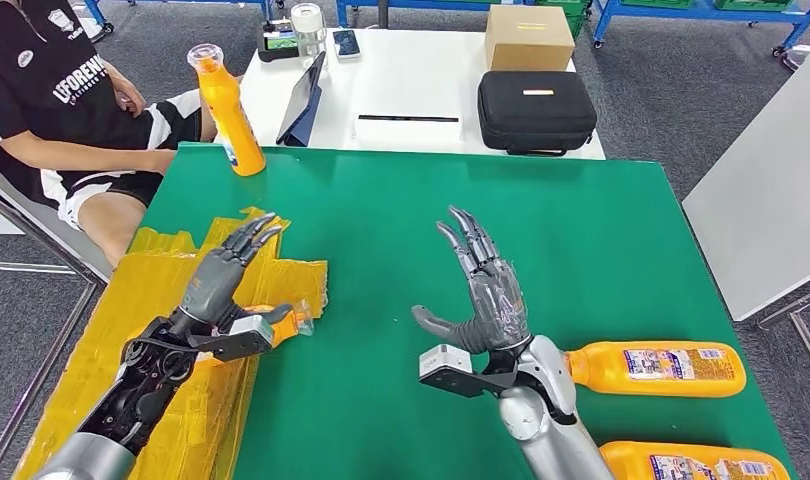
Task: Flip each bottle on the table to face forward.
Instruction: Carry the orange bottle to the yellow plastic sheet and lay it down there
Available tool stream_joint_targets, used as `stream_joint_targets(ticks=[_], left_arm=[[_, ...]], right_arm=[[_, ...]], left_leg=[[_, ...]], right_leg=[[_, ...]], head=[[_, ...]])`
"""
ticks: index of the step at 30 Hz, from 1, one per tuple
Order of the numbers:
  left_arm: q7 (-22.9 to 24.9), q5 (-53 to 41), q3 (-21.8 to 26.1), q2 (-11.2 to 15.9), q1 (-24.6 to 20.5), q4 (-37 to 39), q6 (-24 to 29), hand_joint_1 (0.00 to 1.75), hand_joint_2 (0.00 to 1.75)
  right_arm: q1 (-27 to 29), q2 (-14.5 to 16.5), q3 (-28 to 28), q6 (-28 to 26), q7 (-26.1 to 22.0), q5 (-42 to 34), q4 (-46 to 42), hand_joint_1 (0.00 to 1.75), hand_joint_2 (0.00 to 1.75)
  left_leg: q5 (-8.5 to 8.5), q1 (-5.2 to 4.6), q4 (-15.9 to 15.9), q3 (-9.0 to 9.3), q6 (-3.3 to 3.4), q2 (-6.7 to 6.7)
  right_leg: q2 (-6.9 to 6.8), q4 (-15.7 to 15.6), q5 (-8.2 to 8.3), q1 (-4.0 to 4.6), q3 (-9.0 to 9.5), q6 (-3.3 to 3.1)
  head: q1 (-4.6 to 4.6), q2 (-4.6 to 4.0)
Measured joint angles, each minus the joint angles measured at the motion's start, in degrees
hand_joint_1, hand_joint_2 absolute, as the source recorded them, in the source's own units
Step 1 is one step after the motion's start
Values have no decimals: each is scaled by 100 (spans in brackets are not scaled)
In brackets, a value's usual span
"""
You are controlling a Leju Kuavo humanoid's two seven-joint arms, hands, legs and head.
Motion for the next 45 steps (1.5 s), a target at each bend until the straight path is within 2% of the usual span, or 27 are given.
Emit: stream_joint_targets(ticks=[6, 10, 12, 14, 18, 21, 23, 26, 28, 31, 39, 42, 45], left_arm=[[-9, 515, 200, -125, 55, -596, 217, 0, 175], [-13, 1092, 216, -215, 90, -971, 515, 0, 175], [-14, 1515, 264, -300, 121, -1199, 356, 0, 175], [-15, 2053, 369, -414, 144, -1433, -55, 0, 175], [-22, 2735, 641, -631, 151, -1759, -889, 0, 175], [-26, 2803, 756, -763, 158, -1864, -1177, 0, 175], [-26, 2769, 793, -849, 180, -1884, -1268, 0, 175], [-26, 2741, 810, -966, 221, -1871, -1356, 0, 175], [-26, 2740, 810, -1029, 226, -1842, -1387, 0, 175], [-26, 2740, 810, -1091, 224, -1803, -1404, 0, 175], [-26, 2741, 810, -1168, 222, -1746, -1433, 0, 175], [-22, 2745, 810, -1204, 206, -1693, -1531, 0, 175], [16, 2749, 809, -1253, 174, -1629, -1614, 0, 175]], right_arm=[[121, -106, -34, -103, 198, 356, -259, 0, 175], [269, -242, -93, -264, 468, 918, -506, 0, 175], [380, -357, -189, -266, 745, 1363, -709, 0, 175], [515, -512, -324, -131, 1105, 1865, -963, 0, 175], [797, -897, -672, 489, 1608, 2440, -1478, 0, 175], [1022, -1299, -978, 1450, 1840, 2554, -1832, 0, 175], [1206, -1642, -1267, 2190, 1815, 2389, -2069, 0, 175], [1459, -2141, -1884, 2936, 1572, 2001, -2405, 0, 175], [1603, -2410, -2292, 3223, 1445, 1823, -2600, 0, 175], [1732, -2650, -2705, 3359, 1365, 1761, -2799, 0, 175], [1876, -2869, -3004, 3495, 1372, 1723, -3009, 0, 175], [2110, -3203, -3252, 4104, 1384, 1121, -3095, 0, 175], [2377, -3612, -4016, 5055, 1123, 405, -3134, 0, 175]], left_leg=[[-1, 0, 0, 0, 0, 2], [-1, 0, 0, 0, 0, -6], [-1, -1, 0, -1, 0, -7], [-1, -4, 1, -2, 1, -8], [-3, -11, 1, -2, 4, -9], [-7, -19, 2, 0, 9, -12], [-9, -24, 2, -2, 13, -22], [-11, -29, 3, -4, 19, -25], [-13, -34, 3, -4, 22, -23], [-15, -35, 3, -1, 25, -17], [-15, -34, 3, 5, 26, -13], [-14, -38, 3, 5, 27, -22], [-15, -44, 3, -1, 33, -25]], right_leg=[[0, -1, 0, 0, 0, 0], [-2, -1, 0, 0, 0, 0], [-3, -1, 0, -1, 0, 0], [-3, -2, 0, -2, 0, 1], [-4, -3, 0, -6, 0, 1], [-8, -5, -1, -10, 0, 3], [-19, -5, -1, -12, 0, 4], [-25, -5, -2, -17, 0, 6], [-24, -5, -2, -24, 0, 6], [-17, -5, -2, -26, 0, 7], [-15, -5, -2, -23, 1, 7], [-21, -6, -2, -25, 1, 8], [-24, -5, -3, -27, 0, 9]], head=[[-1, 0], [-1, 0], [-2, 0], [-2, 0], [-2, 0], [-4, 0], [-3, 0], [-2, 0], [-2, 0], [-3, 0], [-5, 0], [-6, 0], [-4, 0]])
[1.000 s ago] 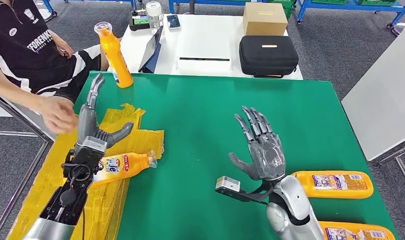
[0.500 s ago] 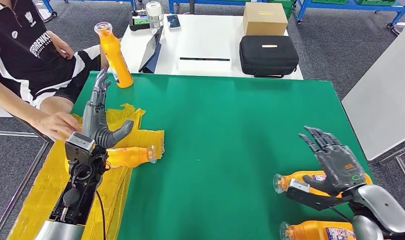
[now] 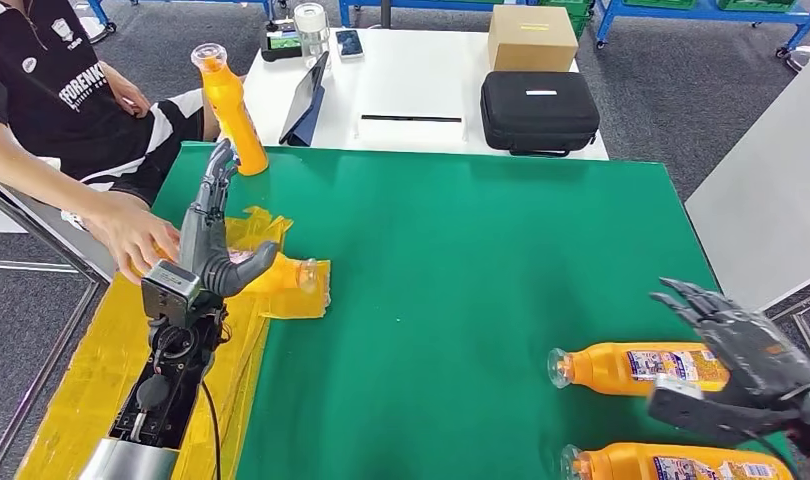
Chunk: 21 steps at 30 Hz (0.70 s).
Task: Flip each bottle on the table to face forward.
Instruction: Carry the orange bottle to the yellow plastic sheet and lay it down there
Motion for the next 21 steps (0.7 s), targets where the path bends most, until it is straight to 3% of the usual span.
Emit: stream_joint_targets(ticks=[4, 9, 14, 21], left_arm=[[34, -1, -2, -37, 0, -16, -48, 0, 175], [39, -9, -2, -80, 21, -105, -82, 0, 175], [43, -15, -2, -144, 19, -114, -112, 0, 175], [43, -15, -4, -180, 17, -113, -116, 0, 175]], right_arm=[[243, -175, -1041, 1008, -467, -225, 25, 0, 175], [286, -399, -1979, 1734, -756, -222, 361, 0, 175], [285, -585, -2480, 1961, -862, -191, 680, 0, 175], [286, -630, -2631, 1978, -907, -57, 821, 0, 175]], left_leg=[[-12, -9, 0, 2, 18, 6], [-13, -14, 0, 4, 22, 9], [-12, -14, 0, 6, 25, 11], [-11, -13, 0, 10, 26, 20]], right_leg=[[4, -1, 0, -5, 0, 2], [4, -2, -1, -9, 1, 3], [7, -2, 0, -9, 2, 5], [9, -2, 0, -6, 2, 5]], head=[[-1, 0], [-1, 0], [-1, 0], [-2, 0]])
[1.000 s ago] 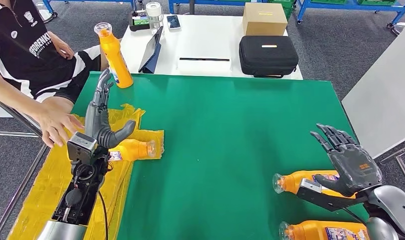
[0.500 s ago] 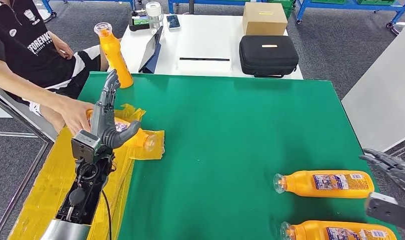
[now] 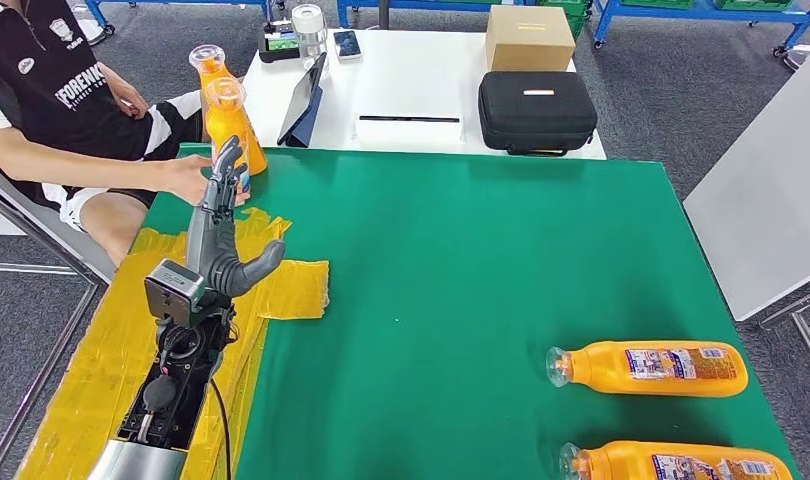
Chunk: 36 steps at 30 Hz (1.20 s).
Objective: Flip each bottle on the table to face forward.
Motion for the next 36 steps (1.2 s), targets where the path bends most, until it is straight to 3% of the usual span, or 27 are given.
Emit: stream_joint_targets(ticks=[3, 12, 22, 29, 36], left_arm=[[0, -1, 1, -8, -3, 2, -4, 0, 175], [86, 8, 0, -54, -45, 62, -23, 0, 175], [129, 11, -2, -146, -114, 238, 3, 0, 175], [137, 76, -2, -146, -134, 363, 58, 0, 175], [109, 136, 8, -143, -127, 457, 100, 0, 175]], right_arm=[[-76, 77, 62, -310, 0, 418, 149, 0, 175], [-717, 433, 680, -2196, 443, 1852, 1520, 0, 175], [-1903, 735, 2216, -3818, 609, 1977, 3538, 0, 175], [-2286, 997, 2907, -4310, 619, 2113, 4174, 0, 175], [-2623, 1250, 3459, -4463, 497, 2209, 4556, 0, 175]], left_leg=[[0, 3, 0, -1, 0, 5], [0, 3, 0, -2, 1, 13], [6, 7, 0, 0, 4, 12], [7, 11, -1, -5, 6, 14], [8, 10, -1, -7, 6, 11]], right_leg=[[2, 0, 0, 4, 0, 0], [10, 0, 2, 4, 3, 1], [15, 1, 6, 6, 2, 6], [14, 2, 6, 6, 2, 6], [14, 2, 6, 5, 3, 7]], head=[[1, 0], [0, 0], [-1, 0], [1, 0], [1, 0]])
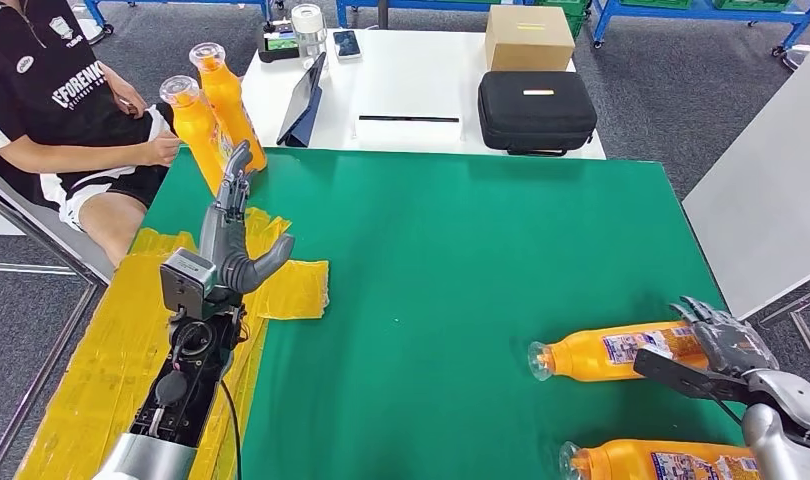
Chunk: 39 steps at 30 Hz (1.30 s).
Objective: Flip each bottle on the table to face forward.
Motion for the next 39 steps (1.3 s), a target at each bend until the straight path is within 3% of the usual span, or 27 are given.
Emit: stream_joint_targets(ticks=[14, 25, 29, 30, 33, 34, 39], left_arm=[[-13, 14, 71, 15, 5, 67, 18, 0, 175], [-18, 64, 97, 16, 5, 86, -6, 0, 175], [-17, 78, 101, 16, 5, 86, -43, 0, 175], [-16, 86, 102, 16, 5, 86, -59, 0, 175], [-10, 100, 105, 16, 2, 86, -116, 0, 175], [-8, 105, 105, 16, 0, 87, -135, 0, 175], [-20, 175, 105, 16, -21, 128, -164, 0, 175]], right_arm=[[-176, 149, 343, 91, -54, -75, 0, 0, 175], [69, 221, 770, 562, -6, 0, -729, 0, 175], [76, 229, 1053, 970, 152, -102, -959, 1, 175], [80, 214, 1108, 1119, 191, -178, -998, 15, 175], [130, 48, 1221, 1583, 239, -469, -1073, 141, 175], [154, -47, 1251, 1712, 234, -573, -1087, 171, 175], [279, -474, 1366, 2088, 234, -912, -1151, 175, 175]], left_leg=[[0, 0, 0, 4, 0, 0], [0, 1, 0, 5, 0, 1], [0, 0, 0, 8, 0, 0], [0, 0, 0, 9, 0, -2], [1, -4, 1, 10, 1, -11], [1, -6, 1, 9, 1, -16], [1, -10, 1, 9, 3, -21]], right_leg=[[-1, 0, 0, 0, 3, 0], [0, 0, 0, 0, 2, 0], [0, 0, 0, 1, 3, 0], [0, 0, 0, 0, 3, 0], [-7, 0, 0, -1, 5, 0], [-10, 0, 0, -2, 6, 0], [-14, -2, 0, -4, 10, 1]], head=[[1, 0], [1, 0], [1, 0], [1, 0], [0, 0], [1, 0], [2, 0]])
